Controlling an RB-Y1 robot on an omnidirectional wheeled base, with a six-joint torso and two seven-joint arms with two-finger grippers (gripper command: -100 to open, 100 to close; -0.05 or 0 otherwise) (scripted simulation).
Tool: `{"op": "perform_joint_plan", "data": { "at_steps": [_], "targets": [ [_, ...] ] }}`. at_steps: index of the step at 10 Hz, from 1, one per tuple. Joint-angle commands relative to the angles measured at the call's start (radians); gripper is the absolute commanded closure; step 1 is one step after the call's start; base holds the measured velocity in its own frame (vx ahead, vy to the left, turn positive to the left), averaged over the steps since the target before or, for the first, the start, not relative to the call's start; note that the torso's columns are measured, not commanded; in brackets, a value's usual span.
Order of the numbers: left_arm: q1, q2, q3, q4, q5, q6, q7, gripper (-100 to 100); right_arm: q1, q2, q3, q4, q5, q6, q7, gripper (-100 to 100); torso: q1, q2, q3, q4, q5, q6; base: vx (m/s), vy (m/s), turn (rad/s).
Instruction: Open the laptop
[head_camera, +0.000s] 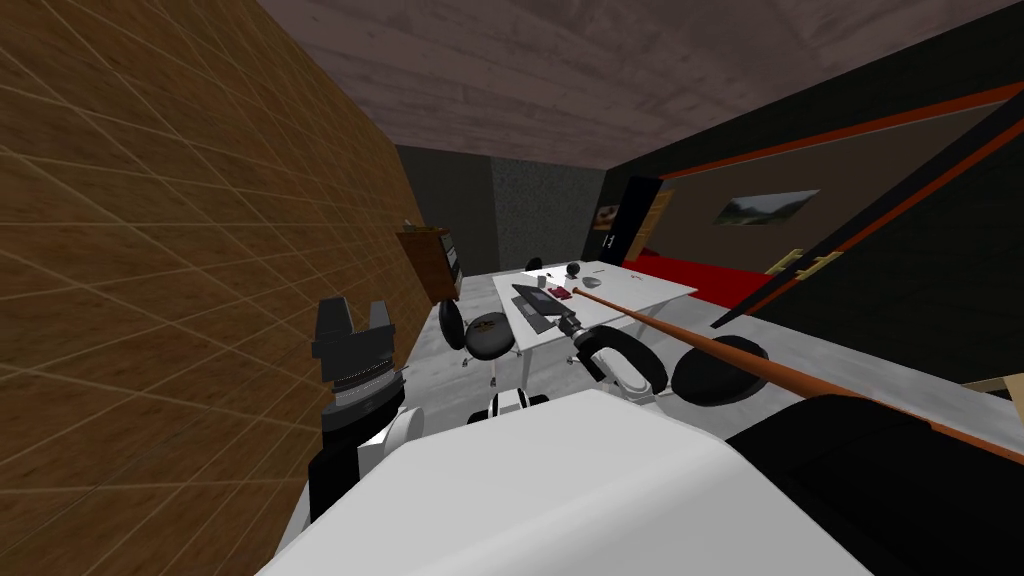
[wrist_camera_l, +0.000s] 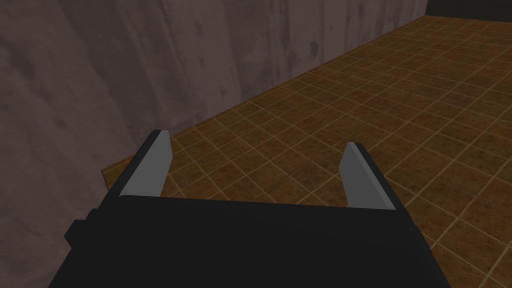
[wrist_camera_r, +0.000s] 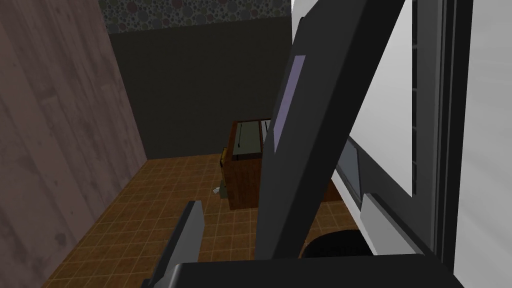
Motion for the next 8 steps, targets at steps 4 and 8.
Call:
{"op": "perform_joint_plan", "data": {
  "at_steps": [4, 8],
  "targets": [
    [0.0, 0.0, 0.0, 0.0, 0.0, 0.0, 0.0, 0, 0.019, -0.13, -0.053, -0.026, -0.045, -0.017, -0.104, -100, -0.004, 0.002, 0.001, 0.002, 0.0, 0.0, 0.018, 0.062, -0.027],
    [0.0, 0.0, 0.0, 0.0, 0.0, 0.0, 0.0, 0, 0.035, -0.242, -0.097, -0.05, -0.083, -0.03, -0.19, -100, -0.001, 0.003, 0.001, 0.002, 0.001, 0.0, 0.023, 0.086, -0.038]
  ]
}}
